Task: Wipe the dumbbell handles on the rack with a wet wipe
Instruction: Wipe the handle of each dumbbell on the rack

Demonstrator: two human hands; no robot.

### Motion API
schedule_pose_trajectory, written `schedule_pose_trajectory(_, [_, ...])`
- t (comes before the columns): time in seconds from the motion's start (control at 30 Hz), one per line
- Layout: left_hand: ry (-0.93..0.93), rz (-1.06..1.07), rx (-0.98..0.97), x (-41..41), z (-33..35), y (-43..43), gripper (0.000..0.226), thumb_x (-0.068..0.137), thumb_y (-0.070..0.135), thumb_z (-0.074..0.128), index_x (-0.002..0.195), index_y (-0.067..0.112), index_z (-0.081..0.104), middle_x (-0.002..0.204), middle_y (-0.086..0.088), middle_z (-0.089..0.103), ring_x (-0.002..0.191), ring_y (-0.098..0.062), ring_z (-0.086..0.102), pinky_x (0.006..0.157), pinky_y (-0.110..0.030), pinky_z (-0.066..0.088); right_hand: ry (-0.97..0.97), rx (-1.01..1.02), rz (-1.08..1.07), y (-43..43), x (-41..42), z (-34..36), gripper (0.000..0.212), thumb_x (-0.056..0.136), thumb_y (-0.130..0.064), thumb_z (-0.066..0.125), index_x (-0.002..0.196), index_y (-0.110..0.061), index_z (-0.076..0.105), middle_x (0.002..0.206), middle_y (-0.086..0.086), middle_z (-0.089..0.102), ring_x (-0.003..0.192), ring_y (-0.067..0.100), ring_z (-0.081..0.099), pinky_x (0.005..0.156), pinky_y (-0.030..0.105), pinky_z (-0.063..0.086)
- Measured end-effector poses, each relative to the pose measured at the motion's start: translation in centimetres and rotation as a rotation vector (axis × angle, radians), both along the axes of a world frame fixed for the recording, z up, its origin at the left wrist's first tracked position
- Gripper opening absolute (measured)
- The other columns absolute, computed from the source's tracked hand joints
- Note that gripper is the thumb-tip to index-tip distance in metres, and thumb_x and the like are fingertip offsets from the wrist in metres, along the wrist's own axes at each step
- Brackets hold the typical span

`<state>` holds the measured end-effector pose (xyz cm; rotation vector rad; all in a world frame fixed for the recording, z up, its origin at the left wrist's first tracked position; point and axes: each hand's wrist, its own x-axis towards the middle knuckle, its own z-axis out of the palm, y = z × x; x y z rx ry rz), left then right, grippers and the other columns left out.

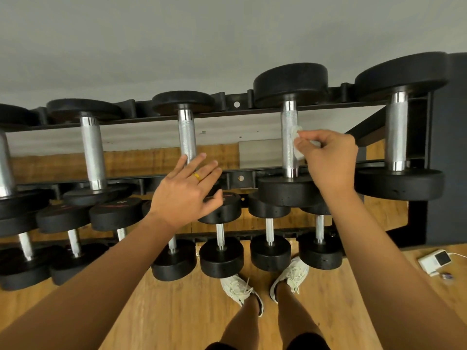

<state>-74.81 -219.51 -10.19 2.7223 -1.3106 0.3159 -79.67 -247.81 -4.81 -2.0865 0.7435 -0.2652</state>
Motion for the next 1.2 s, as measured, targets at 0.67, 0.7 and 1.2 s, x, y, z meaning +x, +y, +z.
schedule_pose_trajectory(0.67, [-0.055,-0.025,-0.08,0.0,-0.7,0.1,0.034,0.096,0.034,0.061,0.115,0.011,0.077,0.114,-0.008,0.075,0.115,-0.03,0.068,0.105,-0.058,0.051,-0.012,-0.11,0.08,-0.7,1.9,0.9,0.019,0.093,-0.019,0.07,0.11,-0.011,0.075,0.112,0.001,0.073,0.103,0.006,0.065,0.103,0.026,0.048])
schedule_pose_trajectory(0.7, [-0.056,-0.026,-0.081,0.0,-0.7,0.2,0.034,0.096,0.034,0.061,0.115,0.011,0.077,0.114,-0.008,0.076,0.115,-0.03,0.069,0.105,-0.057,0.051,-0.038,-0.117,0.079,-0.9,2.8,1.3,0.019,0.093,-0.02,0.07,0.11,-0.013,0.075,0.112,-0.001,0.073,0.104,0.005,0.065,0.104,0.025,0.047])
schedule_pose_trajectory(1.2, [-0.097,-0.028,-0.126,0.0,-1.1,0.1,0.032,0.097,0.034,0.06,0.111,0.01,0.077,0.109,-0.008,0.076,0.113,-0.032,0.07,0.104,-0.056,0.052,-0.049,-0.295,0.105,0.2,2.1,0.0,0.015,0.093,-0.012,0.07,0.106,-0.007,0.076,0.103,0.005,0.072,0.091,0.006,0.062,0.079,-0.004,0.037])
